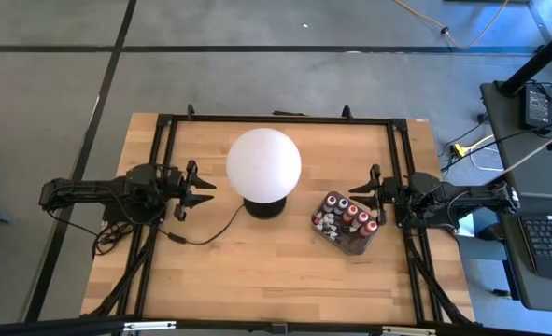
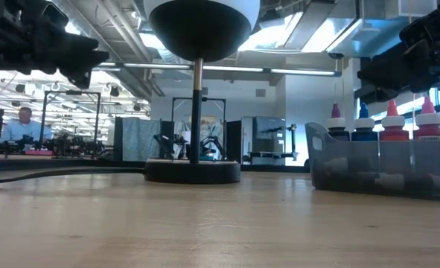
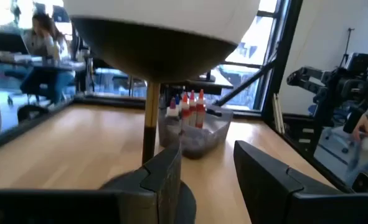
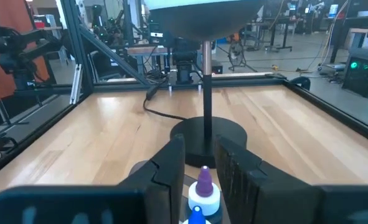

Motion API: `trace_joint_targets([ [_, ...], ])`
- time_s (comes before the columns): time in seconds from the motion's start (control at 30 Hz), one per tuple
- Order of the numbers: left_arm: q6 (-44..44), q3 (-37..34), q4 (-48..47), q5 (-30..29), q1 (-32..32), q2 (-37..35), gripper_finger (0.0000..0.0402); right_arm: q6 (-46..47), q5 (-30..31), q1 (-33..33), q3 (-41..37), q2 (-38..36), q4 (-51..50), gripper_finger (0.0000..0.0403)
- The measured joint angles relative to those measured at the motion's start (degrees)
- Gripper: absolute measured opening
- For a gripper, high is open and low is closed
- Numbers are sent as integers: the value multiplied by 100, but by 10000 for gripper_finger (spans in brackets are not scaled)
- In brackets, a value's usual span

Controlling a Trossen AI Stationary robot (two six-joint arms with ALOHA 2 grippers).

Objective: Pick & Place food coloring
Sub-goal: Return to Home Position

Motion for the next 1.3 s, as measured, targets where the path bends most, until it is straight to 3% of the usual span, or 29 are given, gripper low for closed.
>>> trace_joint_targets([
  [1.3,-62,0,-141,9,-2,0,144,-14,2,0,0,0,0,92],
])
